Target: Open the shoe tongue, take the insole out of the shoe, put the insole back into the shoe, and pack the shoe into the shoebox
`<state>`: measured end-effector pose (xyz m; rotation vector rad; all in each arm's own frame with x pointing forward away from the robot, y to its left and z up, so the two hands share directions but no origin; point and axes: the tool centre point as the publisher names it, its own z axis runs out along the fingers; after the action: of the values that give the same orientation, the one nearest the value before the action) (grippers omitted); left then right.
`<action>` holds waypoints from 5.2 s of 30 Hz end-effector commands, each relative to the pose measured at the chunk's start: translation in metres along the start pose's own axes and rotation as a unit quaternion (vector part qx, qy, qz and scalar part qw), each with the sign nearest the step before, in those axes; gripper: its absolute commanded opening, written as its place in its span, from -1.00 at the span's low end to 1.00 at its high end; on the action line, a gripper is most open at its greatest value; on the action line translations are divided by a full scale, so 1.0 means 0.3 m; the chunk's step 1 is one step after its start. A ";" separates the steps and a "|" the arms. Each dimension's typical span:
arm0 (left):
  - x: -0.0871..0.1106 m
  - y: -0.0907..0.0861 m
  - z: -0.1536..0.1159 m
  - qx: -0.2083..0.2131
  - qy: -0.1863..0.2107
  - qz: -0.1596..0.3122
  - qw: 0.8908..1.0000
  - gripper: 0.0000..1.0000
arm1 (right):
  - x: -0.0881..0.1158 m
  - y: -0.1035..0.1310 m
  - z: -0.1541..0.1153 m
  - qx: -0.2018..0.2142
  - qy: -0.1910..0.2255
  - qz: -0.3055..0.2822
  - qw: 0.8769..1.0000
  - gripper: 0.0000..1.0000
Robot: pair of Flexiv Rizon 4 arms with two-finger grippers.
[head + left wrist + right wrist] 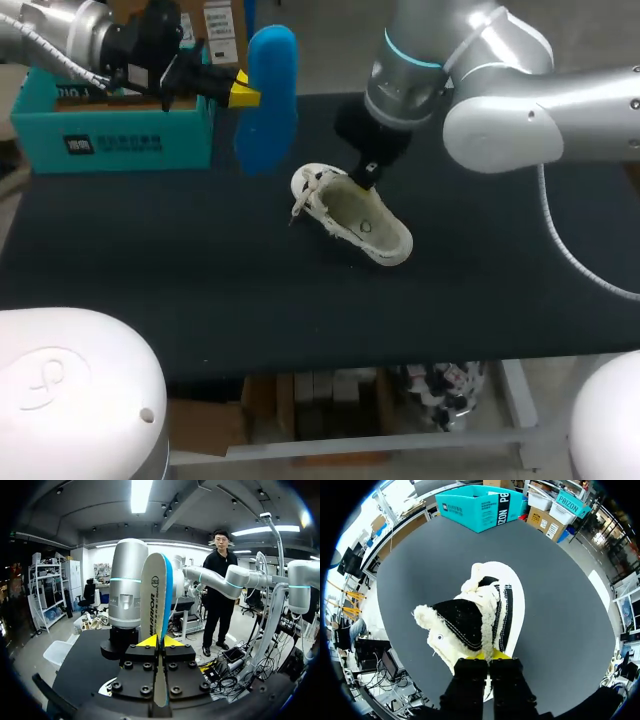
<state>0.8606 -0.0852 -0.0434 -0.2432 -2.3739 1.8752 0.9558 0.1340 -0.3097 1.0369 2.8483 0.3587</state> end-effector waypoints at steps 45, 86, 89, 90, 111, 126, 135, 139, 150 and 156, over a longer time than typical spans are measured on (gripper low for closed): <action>-0.013 -0.131 0.019 0.125 0.161 -0.089 0.975 -1.00 | 0.122 -0.123 0.023 -0.127 0.115 0.232 0.957 -1.00; 0.017 -0.089 0.022 0.109 0.146 -0.081 0.980 -1.00 | 0.090 -0.155 -0.063 -0.050 0.065 0.237 0.968 1.00; 0.035 -0.073 0.020 0.107 0.142 -0.072 0.981 -1.00 | 0.085 -0.161 -0.092 -0.036 0.056 0.236 0.969 1.00; 0.041 -0.067 0.018 0.108 0.143 -0.067 0.982 -1.00 | 0.085 -0.163 -0.101 -0.035 0.055 0.235 0.970 1.00; 0.113 0.137 0.096 0.049 0.148 0.121 0.980 -1.00 | 0.088 -0.196 -0.151 -0.013 0.050 0.227 0.972 1.00; 0.113 0.137 0.096 0.049 0.148 0.121 0.980 -1.00 | 0.088 -0.196 -0.151 -0.013 0.050 0.227 0.972 1.00; 0.151 0.166 0.152 0.037 0.168 0.202 0.964 -1.00 | 0.039 -0.218 -0.164 0.018 0.071 0.333 0.940 1.00; 0.169 0.191 0.185 0.036 0.178 0.230 0.956 -1.00 | 0.027 -0.240 -0.181 0.008 0.091 0.388 0.917 1.00; 0.186 0.275 0.263 0.069 0.217 0.292 0.929 -1.00 | 0.067 -0.289 -0.209 0.024 0.184 0.471 0.862 1.00; 0.183 0.305 0.307 0.064 0.232 0.323 0.915 -1.00 | 0.091 -0.315 -0.208 0.037 0.247 0.498 0.830 1.00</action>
<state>0.7890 -0.1354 -0.1501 -1.4206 -2.0015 1.8768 0.8643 0.0784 -0.2714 2.6955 2.3274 0.5857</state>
